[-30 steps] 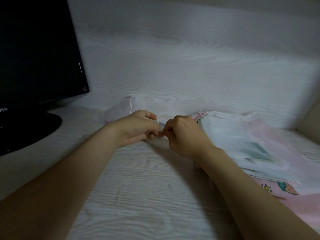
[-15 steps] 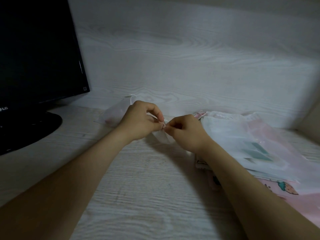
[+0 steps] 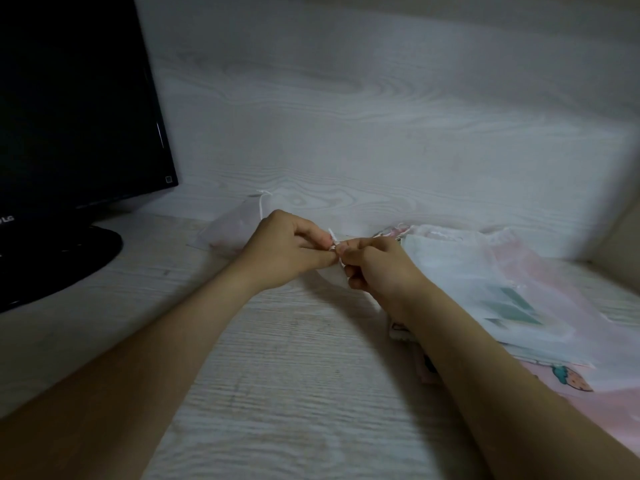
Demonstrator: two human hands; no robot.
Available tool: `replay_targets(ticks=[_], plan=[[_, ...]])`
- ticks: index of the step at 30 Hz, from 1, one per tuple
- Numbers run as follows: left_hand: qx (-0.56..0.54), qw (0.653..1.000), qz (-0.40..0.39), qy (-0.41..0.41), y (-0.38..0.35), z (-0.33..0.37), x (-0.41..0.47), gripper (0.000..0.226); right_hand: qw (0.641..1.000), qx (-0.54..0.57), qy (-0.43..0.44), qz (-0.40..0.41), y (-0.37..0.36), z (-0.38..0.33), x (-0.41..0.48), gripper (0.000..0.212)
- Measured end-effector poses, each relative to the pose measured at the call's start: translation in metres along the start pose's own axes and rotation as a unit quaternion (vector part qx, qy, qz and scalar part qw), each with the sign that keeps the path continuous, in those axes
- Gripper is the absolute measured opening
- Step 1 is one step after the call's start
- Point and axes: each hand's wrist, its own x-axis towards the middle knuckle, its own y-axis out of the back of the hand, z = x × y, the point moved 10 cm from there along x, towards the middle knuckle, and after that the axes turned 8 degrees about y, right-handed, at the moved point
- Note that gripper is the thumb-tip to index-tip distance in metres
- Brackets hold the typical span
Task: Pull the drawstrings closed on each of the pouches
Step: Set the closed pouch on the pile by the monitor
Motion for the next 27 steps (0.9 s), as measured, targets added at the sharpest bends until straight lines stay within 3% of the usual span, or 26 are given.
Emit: replay_targets(ticks=[6,8,11,13,16,19,22,24,27], plan=[[0.103,0.992,0.052,-0.05,0.007,0.01,0.002,0.007,0.999,-0.039,0.006,0.031,0.006,-0.001,0.001,0.02],[0.108,0.993,0.035,-0.019,0.004,0.006,0.004,0.011,0.998,-0.049,0.015,0.032,0.007,-0.002,0.001,0.02],[0.042,0.995,-0.028,0.09,-0.006,-0.013,0.008,0.024,0.997,-0.069,0.031,0.026,0.006,-0.004,0.002,0.02],[-0.042,0.988,-0.017,0.149,-0.002,-0.019,0.008,0.021,0.994,-0.1,0.043,0.033,0.009,-0.006,0.003,0.021],[-0.147,0.972,0.014,0.183,0.009,-0.021,0.008,0.035,0.985,-0.151,0.072,0.043,0.014,-0.01,0.004,0.02],[-0.068,0.976,0.013,0.207,0.011,-0.027,0.002,0.042,0.972,-0.208,0.105,0.037,0.012,-0.013,0.006,0.018],[0.02,0.98,-0.001,0.196,0.003,-0.034,-0.001,0.026,0.958,-0.252,0.134,0.026,0.006,-0.016,0.005,0.015],[0.025,0.984,-0.016,0.173,-0.003,-0.035,-0.001,0.017,0.947,-0.281,0.152,0.02,0.003,-0.019,0.004,0.013],[0.018,0.986,-0.071,0.148,-0.014,-0.033,0.003,0.023,0.934,-0.314,0.169,0.013,0.0,-0.023,0.004,0.013]])
